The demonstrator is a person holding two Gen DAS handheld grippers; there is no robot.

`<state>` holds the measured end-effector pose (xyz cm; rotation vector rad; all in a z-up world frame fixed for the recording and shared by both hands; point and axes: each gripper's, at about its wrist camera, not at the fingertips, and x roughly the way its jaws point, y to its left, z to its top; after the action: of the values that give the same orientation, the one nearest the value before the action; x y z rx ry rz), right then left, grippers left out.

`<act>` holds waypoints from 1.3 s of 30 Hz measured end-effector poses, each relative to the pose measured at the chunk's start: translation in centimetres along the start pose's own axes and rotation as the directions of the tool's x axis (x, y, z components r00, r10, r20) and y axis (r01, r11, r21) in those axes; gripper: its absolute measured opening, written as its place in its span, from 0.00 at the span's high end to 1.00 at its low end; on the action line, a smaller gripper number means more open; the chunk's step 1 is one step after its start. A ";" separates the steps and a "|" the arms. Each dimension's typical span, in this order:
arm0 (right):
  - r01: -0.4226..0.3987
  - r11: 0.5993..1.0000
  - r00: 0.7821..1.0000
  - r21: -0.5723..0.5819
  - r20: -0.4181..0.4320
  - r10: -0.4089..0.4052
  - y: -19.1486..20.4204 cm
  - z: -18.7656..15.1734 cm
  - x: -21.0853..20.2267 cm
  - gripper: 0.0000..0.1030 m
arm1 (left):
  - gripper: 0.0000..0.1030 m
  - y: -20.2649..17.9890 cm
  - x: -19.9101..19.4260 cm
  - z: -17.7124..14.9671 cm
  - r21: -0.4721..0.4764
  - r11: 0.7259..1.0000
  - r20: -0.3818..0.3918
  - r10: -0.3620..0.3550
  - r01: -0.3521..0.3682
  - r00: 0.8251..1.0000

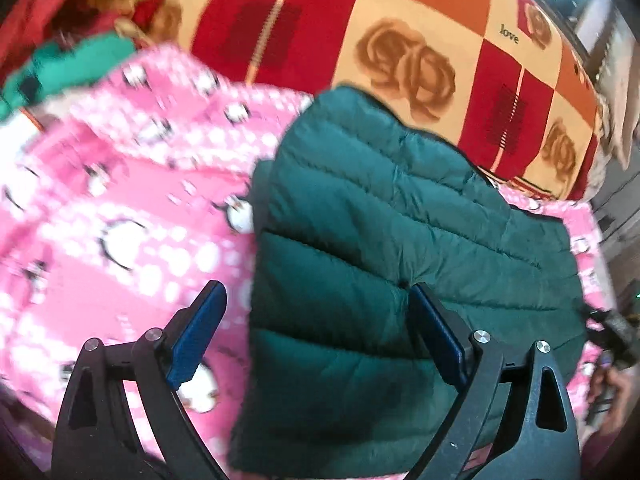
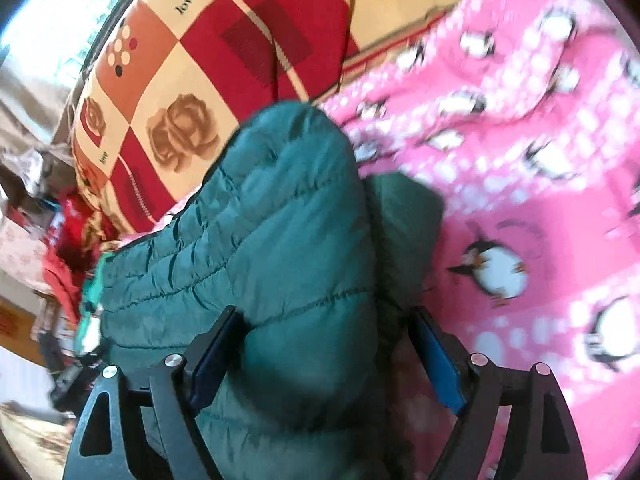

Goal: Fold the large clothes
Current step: 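Grasp the folded jacket edge with both grippers and fold it over again, then open both grippers and release the folded jacket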

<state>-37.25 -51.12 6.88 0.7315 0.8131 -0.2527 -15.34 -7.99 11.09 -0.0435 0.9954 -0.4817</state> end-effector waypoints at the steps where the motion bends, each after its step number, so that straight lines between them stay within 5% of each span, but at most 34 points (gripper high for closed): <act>1: 0.028 0.999 0.999 -0.020 0.023 -0.027 0.5 -0.1 -0.9 0.20 | 0.10 0.0 -0.4 0.0 0.009 1.000 0.014 0.013 -0.013 1.000; 10: 0.112 0.984 0.986 -0.137 0.136 -0.093 4.8 -2.2 -4.7 0.20 | 0.10 -3.6 -3.7 -1.9 0.086 0.986 0.147 0.127 -0.140 0.981; 21: 0.204 0.938 0.960 -0.280 0.244 -0.136 12.3 -6.9 -4.0 0.20 | 0.10 -8.9 -4.9 -3.8 0.137 0.978 0.201 0.126 -0.155 0.971; 30: 0.212 0.928 0.956 -0.308 0.263 -0.131 14.8 -8.7 -3.0 0.20 | 0.10 -10.9 -5.6 -5.2 0.181 0.953 0.271 0.190 -0.244 0.944; 39: 0.204 0.932 0.961 -0.300 0.241 -0.133 14.9 -9.5 -2.3 0.20 | 0.10 -11.2 -5.1 -5.7 0.170 0.957 0.252 0.187 -0.233 0.950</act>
<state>-37.17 -33.97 11.52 0.3178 0.6869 -0.3393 -26.41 -14.87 14.76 0.1808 0.7069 -0.3669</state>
